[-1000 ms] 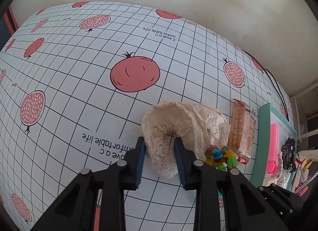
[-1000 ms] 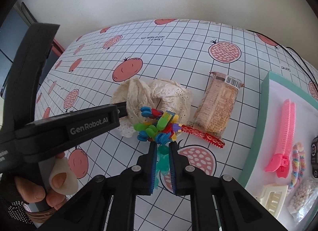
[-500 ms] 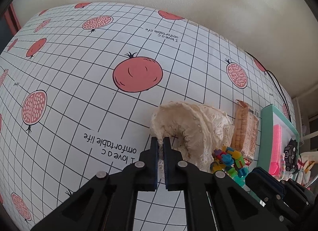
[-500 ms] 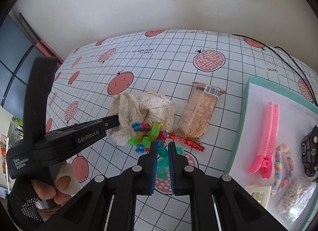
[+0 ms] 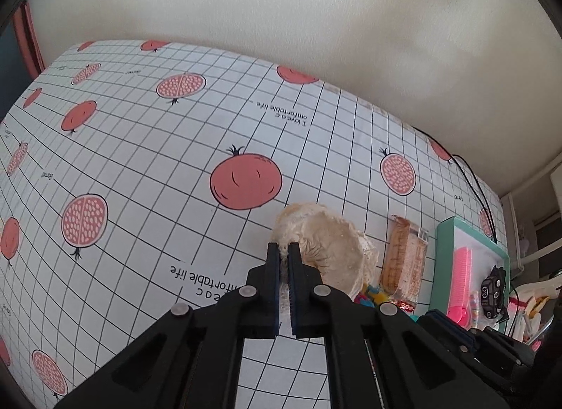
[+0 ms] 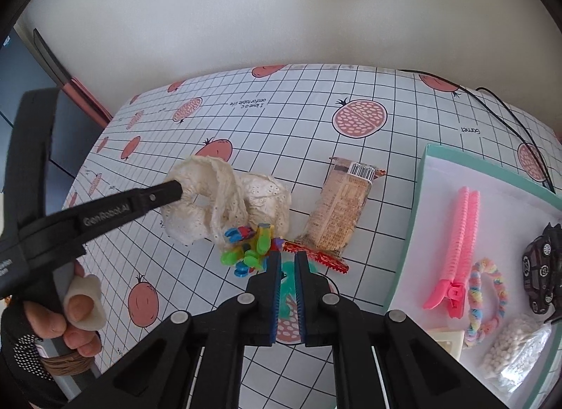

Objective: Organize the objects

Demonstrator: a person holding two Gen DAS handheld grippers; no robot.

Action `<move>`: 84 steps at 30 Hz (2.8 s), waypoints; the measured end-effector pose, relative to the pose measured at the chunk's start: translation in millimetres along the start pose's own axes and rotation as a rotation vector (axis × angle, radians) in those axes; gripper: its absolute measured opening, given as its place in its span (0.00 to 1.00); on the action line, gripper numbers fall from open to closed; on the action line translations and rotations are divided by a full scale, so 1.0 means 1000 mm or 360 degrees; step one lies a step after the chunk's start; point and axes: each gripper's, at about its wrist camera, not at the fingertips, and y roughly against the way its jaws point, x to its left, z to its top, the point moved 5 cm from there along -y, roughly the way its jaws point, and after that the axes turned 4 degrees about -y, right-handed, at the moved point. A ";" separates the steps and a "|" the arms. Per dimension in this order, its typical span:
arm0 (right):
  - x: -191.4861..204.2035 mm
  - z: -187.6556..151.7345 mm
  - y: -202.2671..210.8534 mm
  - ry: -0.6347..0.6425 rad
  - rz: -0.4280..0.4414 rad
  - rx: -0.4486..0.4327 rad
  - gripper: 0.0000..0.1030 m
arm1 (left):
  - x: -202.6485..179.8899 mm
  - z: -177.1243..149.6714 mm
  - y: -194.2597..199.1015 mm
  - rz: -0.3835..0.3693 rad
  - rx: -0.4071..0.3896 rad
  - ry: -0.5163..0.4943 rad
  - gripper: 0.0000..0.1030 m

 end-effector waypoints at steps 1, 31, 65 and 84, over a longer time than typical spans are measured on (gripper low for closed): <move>0.001 0.000 -0.001 0.0005 0.0000 0.0006 0.08 | 0.000 0.001 0.001 -0.0001 -0.0007 0.0004 0.03; -0.006 0.002 -0.030 -0.0083 -0.0108 0.0035 0.23 | 0.026 0.037 0.079 0.0083 -0.0344 0.0086 0.04; 0.005 0.001 -0.062 0.0045 -0.0297 0.0046 0.10 | 0.019 0.036 0.062 0.0127 -0.0271 0.0094 0.04; 0.000 0.014 -0.015 0.0031 -0.0218 -0.0090 0.09 | 0.008 0.043 0.073 0.0129 -0.0334 0.0094 0.04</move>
